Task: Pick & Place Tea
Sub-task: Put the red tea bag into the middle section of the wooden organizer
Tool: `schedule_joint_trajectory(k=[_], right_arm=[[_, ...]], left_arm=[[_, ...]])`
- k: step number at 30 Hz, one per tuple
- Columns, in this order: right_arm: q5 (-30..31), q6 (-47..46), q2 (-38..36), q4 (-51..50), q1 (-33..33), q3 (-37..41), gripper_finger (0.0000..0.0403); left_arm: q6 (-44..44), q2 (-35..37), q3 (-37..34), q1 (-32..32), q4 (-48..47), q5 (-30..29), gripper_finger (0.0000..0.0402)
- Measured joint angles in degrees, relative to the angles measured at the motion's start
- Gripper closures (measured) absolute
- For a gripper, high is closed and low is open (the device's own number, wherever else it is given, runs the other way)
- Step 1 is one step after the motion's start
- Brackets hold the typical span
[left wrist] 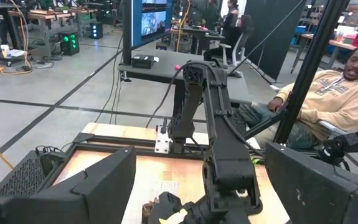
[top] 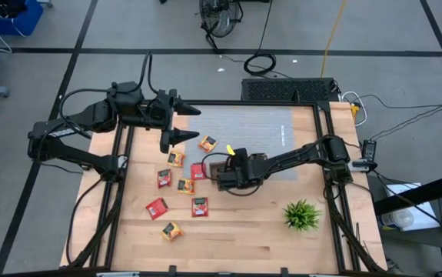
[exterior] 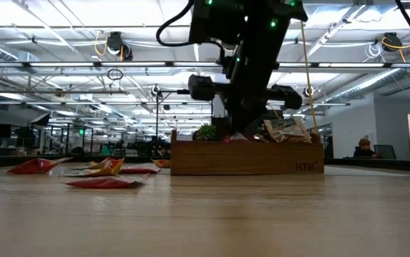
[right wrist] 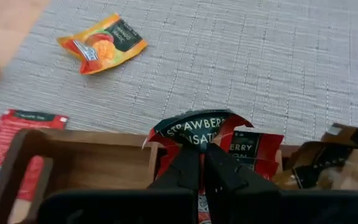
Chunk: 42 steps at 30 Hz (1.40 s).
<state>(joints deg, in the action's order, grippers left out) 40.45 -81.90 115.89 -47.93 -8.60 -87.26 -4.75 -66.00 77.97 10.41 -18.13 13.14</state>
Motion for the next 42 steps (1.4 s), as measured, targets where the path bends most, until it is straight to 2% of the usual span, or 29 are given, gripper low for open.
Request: schedule_joint_trajectory(k=[5,14,18,22,26,29,35,39,42], right_arm=[[-3.13,0.32,0.26,-0.06,-0.01,0.0,0.0391],[-2.7,1.35,0.03,-0.28,-0.02,0.0,0.0298],[-2.75,3.38,0.03,-0.35,-0.09,-0.13,0.0268],[-3.06,8.08,-0.36,-0.5,-0.17,-1.63,0.0252],[-3.35,17.38,-1.46,-0.65,-0.55,-4.32,0.0245],[-6.68,28.26,-2.37,-0.7,-0.66,-6.97,0.0243],[-19.11,46.25,-4.49,-0.42,-0.66,-11.62,0.0243],[-26.81,51.63,-7.16,-1.14,-0.63,-12.02,0.0241],[-28.73,54.75,-10.52,-2.17,-0.63,-12.02,0.0242]], left_arm=[[0.02,0.0,0.0,0.0,0.0,-0.03,0.005],[0.0,0.0,0.0,-0.01,-0.01,-0.1,0.005],[0.0,0.0,0.0,0.0,-0.02,-0.08,0.005],[0.0,0.0,0.0,0.0,-0.02,-0.08,0.005],[0.0,0.0,0.0,-0.01,-0.01,-0.06,0.005],[0.0,0.0,0.0,-0.01,-0.03,-0.03,0.005],[0.0,0.0,0.0,0.0,0.44,-0.11,0.005],[0.0,0.0,0.0,-0.01,0.42,-0.14,0.005],[0.0,0.0,0.0,0.0,0.42,-0.14,0.005]])
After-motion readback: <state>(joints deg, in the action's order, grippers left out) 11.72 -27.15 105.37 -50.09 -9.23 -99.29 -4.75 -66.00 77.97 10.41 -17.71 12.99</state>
